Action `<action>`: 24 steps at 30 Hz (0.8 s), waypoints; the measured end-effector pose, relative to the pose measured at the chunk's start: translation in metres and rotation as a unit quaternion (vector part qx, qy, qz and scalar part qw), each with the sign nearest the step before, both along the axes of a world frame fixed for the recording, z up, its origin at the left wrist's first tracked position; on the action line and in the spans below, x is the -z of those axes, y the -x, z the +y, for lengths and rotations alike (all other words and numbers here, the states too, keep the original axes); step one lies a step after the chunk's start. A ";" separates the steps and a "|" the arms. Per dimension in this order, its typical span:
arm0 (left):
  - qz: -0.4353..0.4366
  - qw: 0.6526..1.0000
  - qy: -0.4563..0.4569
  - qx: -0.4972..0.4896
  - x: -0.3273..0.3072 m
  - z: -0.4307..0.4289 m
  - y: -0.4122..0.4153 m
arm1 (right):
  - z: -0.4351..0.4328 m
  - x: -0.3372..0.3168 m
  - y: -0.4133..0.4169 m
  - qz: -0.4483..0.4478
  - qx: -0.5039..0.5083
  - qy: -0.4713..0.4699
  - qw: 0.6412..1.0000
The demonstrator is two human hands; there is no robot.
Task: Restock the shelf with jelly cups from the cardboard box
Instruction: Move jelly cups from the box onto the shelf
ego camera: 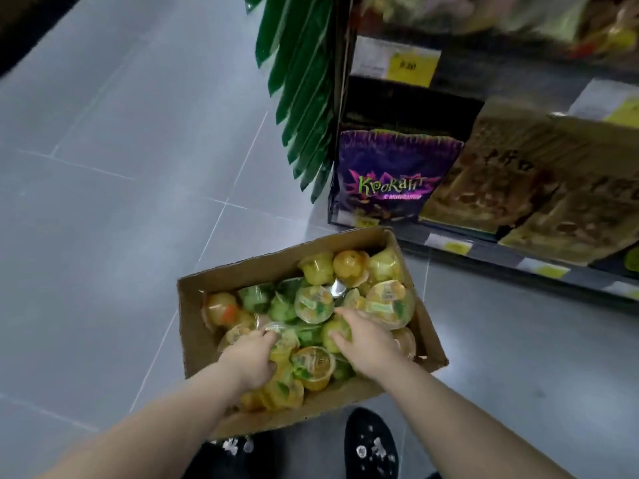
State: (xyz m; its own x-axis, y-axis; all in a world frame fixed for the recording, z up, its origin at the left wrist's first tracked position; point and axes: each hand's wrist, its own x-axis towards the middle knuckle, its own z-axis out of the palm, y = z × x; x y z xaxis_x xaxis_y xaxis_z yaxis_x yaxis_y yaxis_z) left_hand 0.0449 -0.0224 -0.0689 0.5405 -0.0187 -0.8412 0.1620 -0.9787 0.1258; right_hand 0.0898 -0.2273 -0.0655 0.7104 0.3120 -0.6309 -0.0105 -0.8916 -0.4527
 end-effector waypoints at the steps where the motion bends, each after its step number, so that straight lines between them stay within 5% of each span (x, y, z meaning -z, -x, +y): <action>1: 0.000 1.000 -0.006 0.003 0.016 0.000 -0.005 | 0.002 0.015 -0.003 -0.007 -0.019 -0.003 1.000; 6: 0.044 0.996 -0.067 -0.027 0.070 0.004 -0.032 | 0.015 0.063 -0.019 -0.051 -0.120 0.035 0.991; 12: 0.064 0.984 -0.040 -0.161 0.096 -0.005 -0.026 | 0.018 0.074 0.001 -0.119 -0.177 0.074 0.974; 16: -0.020 0.989 -0.060 -0.133 0.098 0.002 -0.018 | 0.024 0.081 0.005 -0.042 -0.219 0.065 0.973; 24: -0.060 0.994 -0.070 -0.066 0.081 0.016 -0.011 | 0.055 0.098 0.004 0.050 -0.389 0.175 0.903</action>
State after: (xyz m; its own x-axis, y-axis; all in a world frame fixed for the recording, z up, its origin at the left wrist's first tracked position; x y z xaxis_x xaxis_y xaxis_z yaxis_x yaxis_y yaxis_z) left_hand 0.0560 -0.0065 -0.1501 0.6263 0.1725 -0.7603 0.2825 -0.9591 0.0151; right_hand 0.0859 -0.1724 -0.1630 0.2976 0.4606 -0.8363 0.6552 -0.7357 -0.1720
